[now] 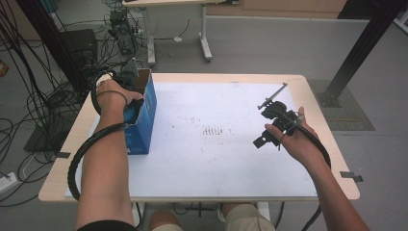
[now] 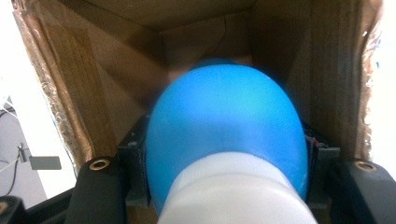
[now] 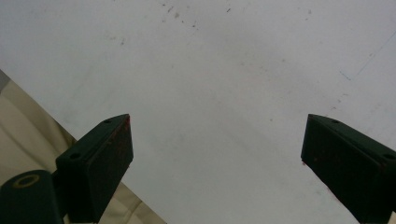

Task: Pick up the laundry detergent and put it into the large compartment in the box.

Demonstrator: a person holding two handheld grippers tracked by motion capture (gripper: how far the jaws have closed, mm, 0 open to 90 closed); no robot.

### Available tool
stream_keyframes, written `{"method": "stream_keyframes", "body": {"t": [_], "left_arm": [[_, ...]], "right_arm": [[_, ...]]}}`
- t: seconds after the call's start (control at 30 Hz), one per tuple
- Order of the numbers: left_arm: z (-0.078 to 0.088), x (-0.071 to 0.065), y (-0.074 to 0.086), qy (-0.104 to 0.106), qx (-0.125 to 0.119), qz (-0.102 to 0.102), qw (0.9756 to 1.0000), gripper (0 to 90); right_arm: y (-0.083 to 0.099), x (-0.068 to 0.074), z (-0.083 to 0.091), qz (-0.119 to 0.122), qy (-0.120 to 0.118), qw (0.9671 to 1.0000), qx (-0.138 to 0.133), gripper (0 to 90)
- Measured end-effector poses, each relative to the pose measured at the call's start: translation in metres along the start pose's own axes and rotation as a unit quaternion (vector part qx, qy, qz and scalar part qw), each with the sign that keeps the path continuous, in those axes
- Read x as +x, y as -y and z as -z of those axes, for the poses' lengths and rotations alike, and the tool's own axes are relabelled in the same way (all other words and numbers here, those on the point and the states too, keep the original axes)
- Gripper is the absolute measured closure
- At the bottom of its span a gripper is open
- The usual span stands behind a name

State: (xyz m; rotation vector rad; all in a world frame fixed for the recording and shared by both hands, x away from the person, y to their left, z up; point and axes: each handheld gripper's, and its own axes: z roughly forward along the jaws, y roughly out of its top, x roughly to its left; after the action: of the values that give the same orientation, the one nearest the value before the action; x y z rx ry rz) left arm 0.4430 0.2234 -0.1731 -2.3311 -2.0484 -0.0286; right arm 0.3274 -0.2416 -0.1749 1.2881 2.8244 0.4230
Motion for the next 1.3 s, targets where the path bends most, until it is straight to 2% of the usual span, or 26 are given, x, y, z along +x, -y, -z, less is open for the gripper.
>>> {"method": "stream_keyframes", "body": {"t": [1.3], "left_arm": [[-0.0002, 0.0016, 0.0012, 0.002, -0.004, 0.0, 1.0, 36.7]], "right_arm": [[-0.0012, 0.0001, -0.0004, -0.003, 0.002, 1.0, 0.0, 9.2]]}}
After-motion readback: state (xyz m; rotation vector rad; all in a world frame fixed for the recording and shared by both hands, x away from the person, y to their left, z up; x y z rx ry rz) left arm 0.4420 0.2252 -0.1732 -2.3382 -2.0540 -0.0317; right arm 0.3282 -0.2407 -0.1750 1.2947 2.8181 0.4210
